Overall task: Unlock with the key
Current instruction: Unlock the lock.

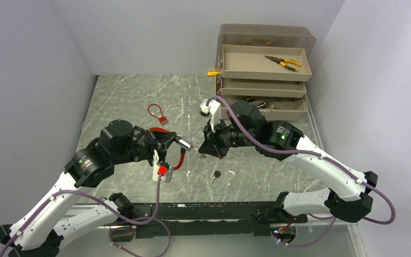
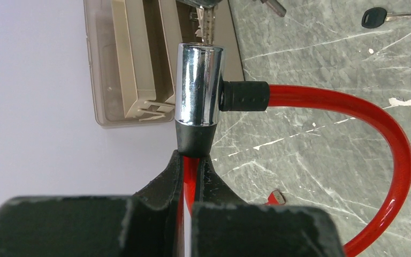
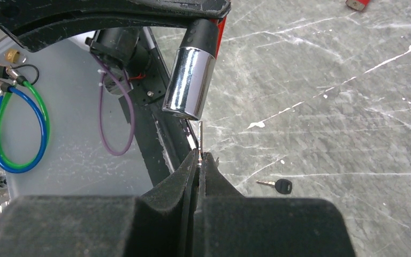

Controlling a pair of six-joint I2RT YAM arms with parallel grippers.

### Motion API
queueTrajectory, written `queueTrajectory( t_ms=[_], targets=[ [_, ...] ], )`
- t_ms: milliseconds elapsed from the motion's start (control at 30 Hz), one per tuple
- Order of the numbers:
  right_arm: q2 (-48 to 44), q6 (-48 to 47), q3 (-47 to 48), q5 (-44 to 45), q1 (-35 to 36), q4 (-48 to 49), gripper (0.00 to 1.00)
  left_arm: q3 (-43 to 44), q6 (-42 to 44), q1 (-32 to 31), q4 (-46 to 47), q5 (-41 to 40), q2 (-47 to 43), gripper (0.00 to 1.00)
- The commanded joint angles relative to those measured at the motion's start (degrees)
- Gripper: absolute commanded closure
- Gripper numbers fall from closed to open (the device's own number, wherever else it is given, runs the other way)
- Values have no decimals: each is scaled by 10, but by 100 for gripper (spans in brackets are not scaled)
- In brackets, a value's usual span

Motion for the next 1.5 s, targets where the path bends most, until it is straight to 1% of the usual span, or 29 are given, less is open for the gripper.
queueTrajectory(
  t_ms=[0,500,1033,1467],
  targets=[
    [-2,0,-3,-14,3,38,100,15,-11,-4,42,0,-6,100],
    [-12,-6,4,-6,3,34,100,13,-4,-6,42,-2,-4,100],
    [-18,-12,12,-23,4,32,100,4,-2,-9,42,-4,-7,100],
    [-14,-15,-2,-12,3,54,100,15,4,-10,28,-1,-5,100]
  ],
)
